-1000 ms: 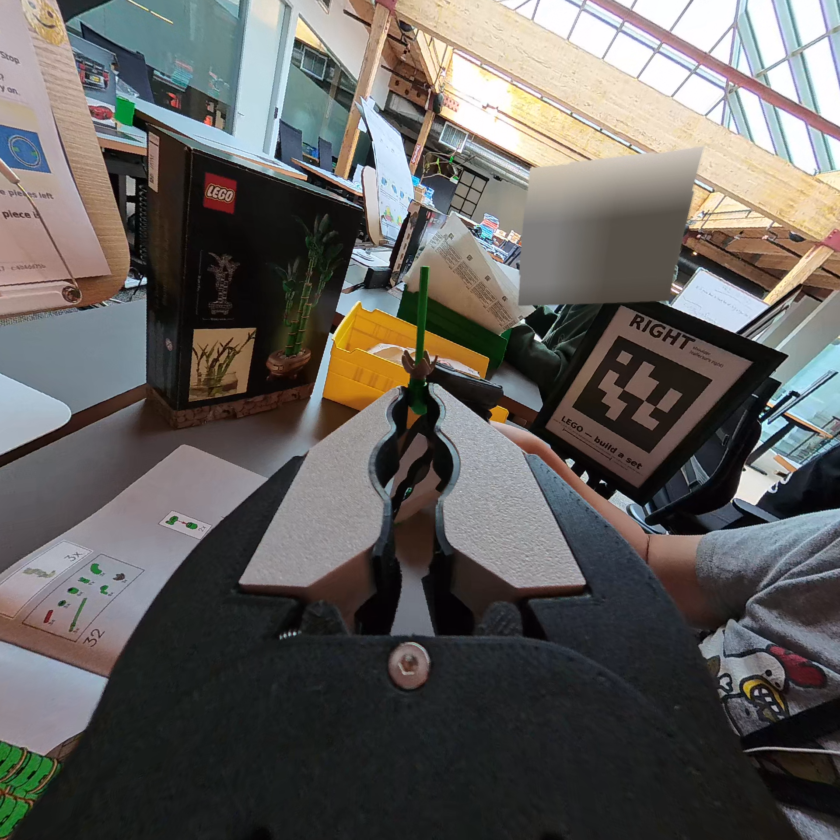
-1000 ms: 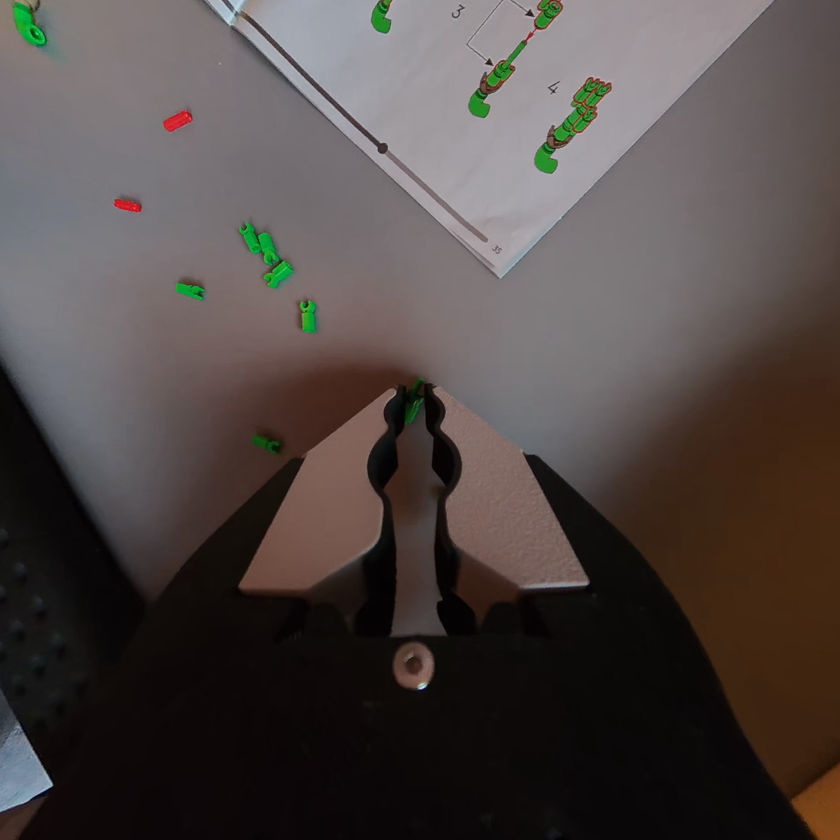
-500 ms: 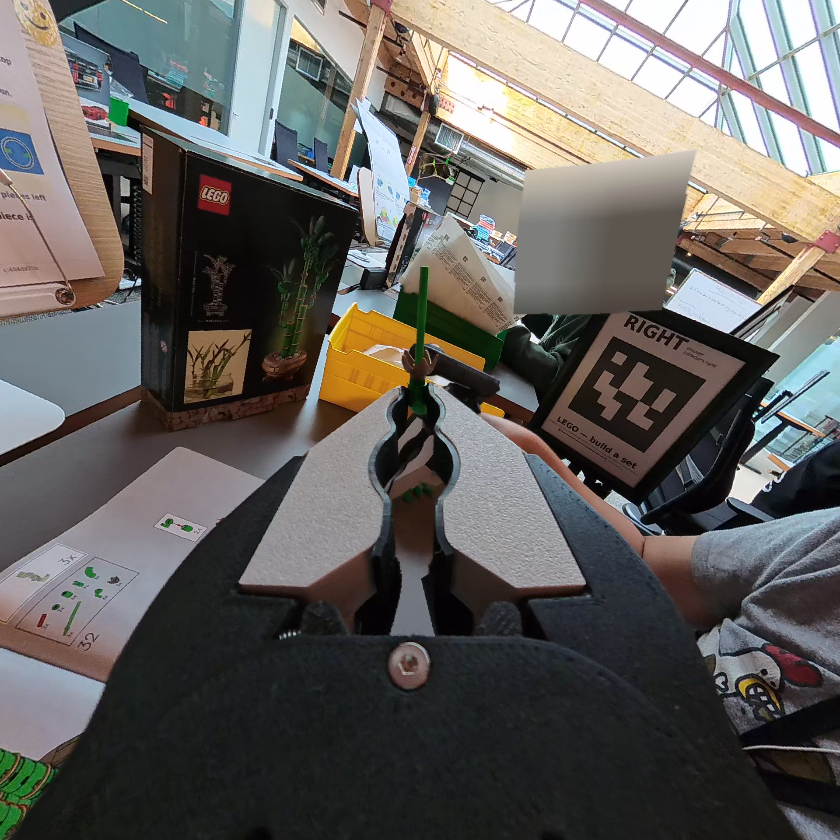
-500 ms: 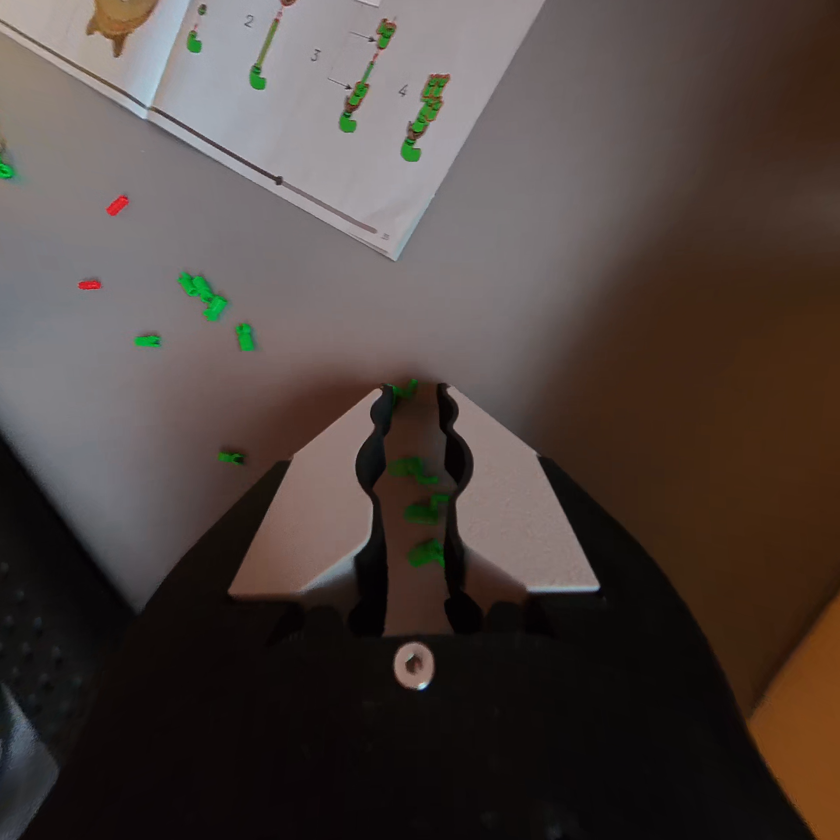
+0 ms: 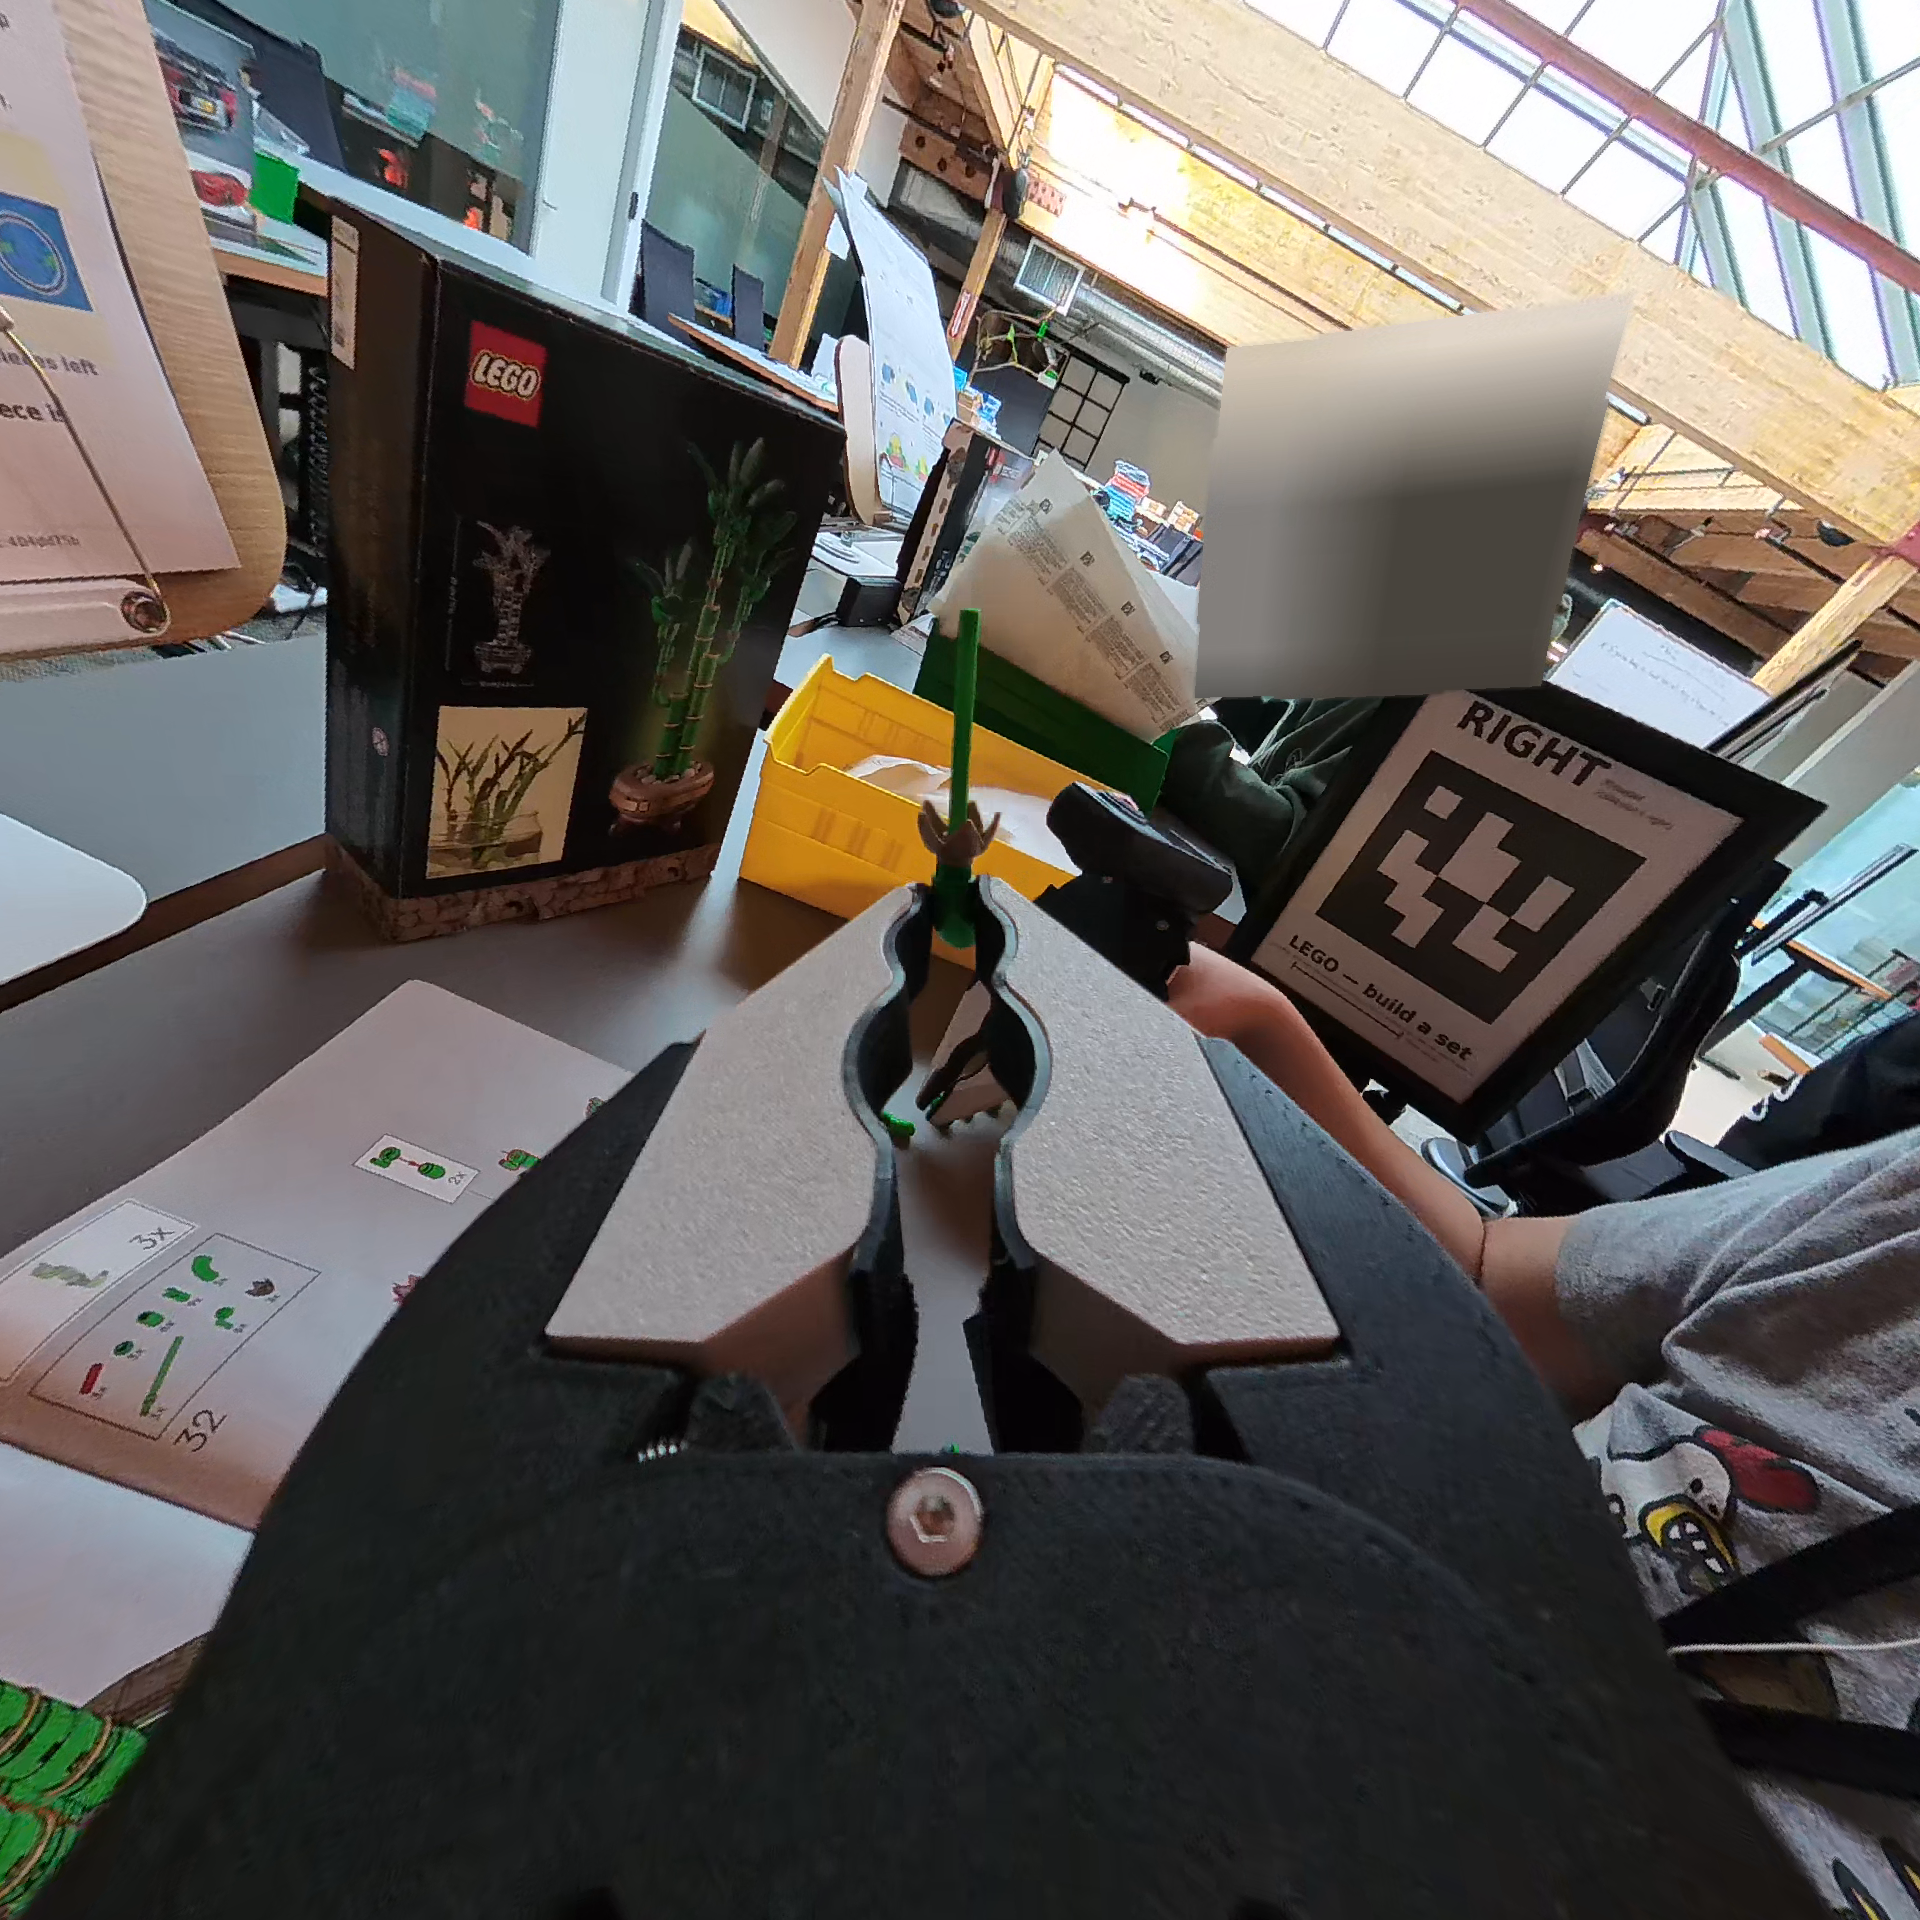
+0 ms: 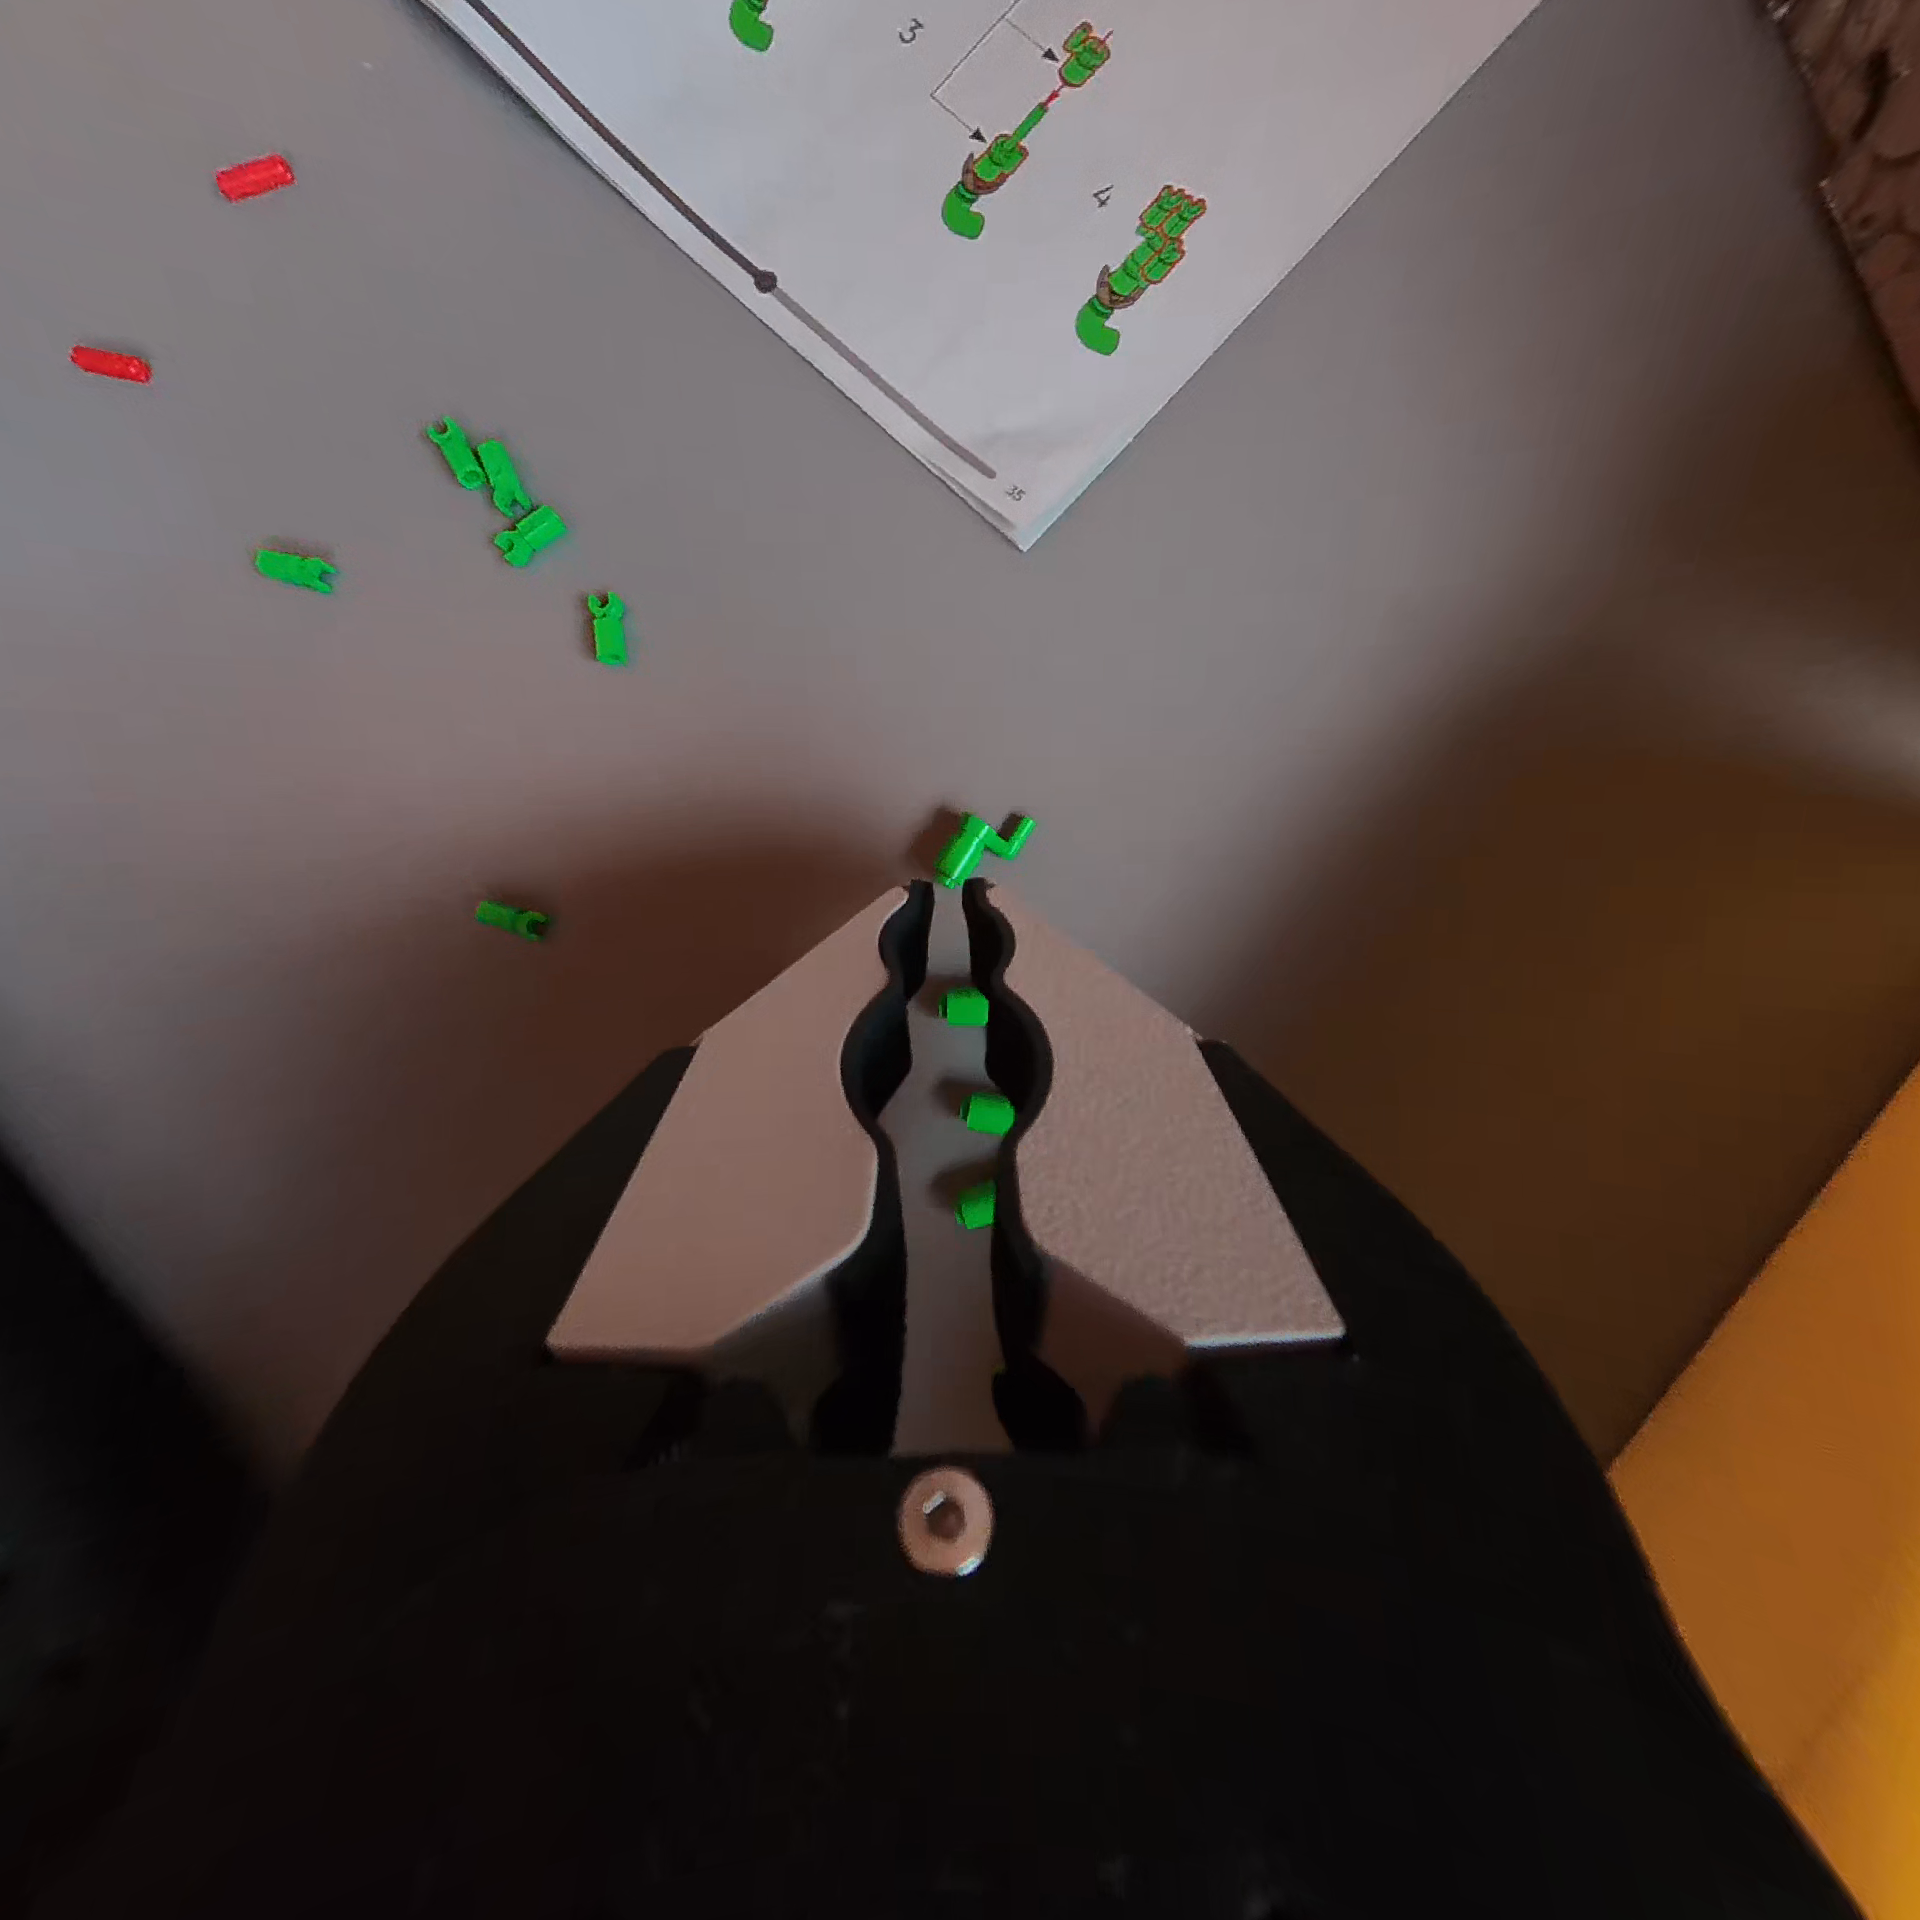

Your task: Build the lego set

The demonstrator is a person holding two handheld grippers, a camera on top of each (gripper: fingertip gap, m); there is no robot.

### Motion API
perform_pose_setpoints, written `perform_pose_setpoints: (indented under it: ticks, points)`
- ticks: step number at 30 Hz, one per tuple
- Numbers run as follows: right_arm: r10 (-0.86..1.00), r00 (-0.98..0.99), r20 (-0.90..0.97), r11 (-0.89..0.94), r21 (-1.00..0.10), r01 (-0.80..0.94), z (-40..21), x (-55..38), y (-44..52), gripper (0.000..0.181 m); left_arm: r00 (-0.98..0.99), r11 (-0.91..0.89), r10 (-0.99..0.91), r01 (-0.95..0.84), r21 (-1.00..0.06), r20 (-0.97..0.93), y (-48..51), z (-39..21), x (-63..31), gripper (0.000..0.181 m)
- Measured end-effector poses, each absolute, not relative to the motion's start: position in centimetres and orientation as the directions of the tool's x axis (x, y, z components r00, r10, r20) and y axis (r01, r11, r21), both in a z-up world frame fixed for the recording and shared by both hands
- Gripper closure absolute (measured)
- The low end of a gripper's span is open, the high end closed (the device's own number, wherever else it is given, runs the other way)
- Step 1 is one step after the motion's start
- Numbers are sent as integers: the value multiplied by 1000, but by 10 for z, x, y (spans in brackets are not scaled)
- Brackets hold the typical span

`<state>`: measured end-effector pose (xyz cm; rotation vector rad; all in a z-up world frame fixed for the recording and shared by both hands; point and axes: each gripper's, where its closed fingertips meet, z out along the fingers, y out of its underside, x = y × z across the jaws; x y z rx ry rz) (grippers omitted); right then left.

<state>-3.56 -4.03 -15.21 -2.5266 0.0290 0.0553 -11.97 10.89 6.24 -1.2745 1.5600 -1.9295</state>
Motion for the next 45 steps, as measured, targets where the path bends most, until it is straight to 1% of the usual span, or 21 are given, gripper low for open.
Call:
perform_pose_setpoints:
  ticks: [6,12,14,17,19,24,25,27,30,33,36,41,45]
  points:
    - [36,999,-12,-837,-547,24,-164,-35,-41,175,-538,-312,-732,-280,-908,418,101,55,-116,175]
    - [102,995,-10,-805,-588,77,-162,-46,-27,177,-538,-306,-730,-294,-905,421,98,50,-115,176]
    - [78,997,18,-803,-591,74,-157,-38,-32,177,-536,-308,-731,-294,-905,423,98,51,-115,176]
    - [7,998,59,-773,-633,43,-142,-20,-46,177,-538,-307,-732,-288,-907,419,99,53,-116,176]
    - [-6,997,76,-762,-646,44,-138,-15,-53,178,-538,-304,-736,-281,-910,411,99,55,-117,175]
    - [32,998,46,-808,-586,53,-160,-24,-48,177,-538,-306,-737,-275,-911,410,101,57,-118,176]
    - [37,998,52,-808,-587,60,-161,-26,-43,176,-539,-307,-736,-275,-911,410,101,58,-118,176]
    - [49,998,46,-803,-592,67,-163,-31,-35,164,-540,-308,-734,-273,-911,410,101,58,-119,176]
    - [29,999,20,-785,-618,36,-162,-34,-26,156,-542,-303,-737,-269,-914,404,100,60,-120,176]
    - [-6,1000,-18,-772,-636,-16,-159,-33,-21,156,-544,-306,-737,-263,-915,402,101,62,-121,176]
    - [-26,999,-24,-771,-635,-36,-159,-32,-20,159,-544,-309,-736,-260,-915,403,102,64,-121,176]
    - [-47,999,-6,-793,-608,-41,-162,-32,-21,160,-545,-305,-738,-257,-917,398,102,65,-122,175]
    - [-35,999,23,-805,-593,-15,-163,-34,-21,163,-545,-305,-737,-259,-916,400,102,64,-122,176]
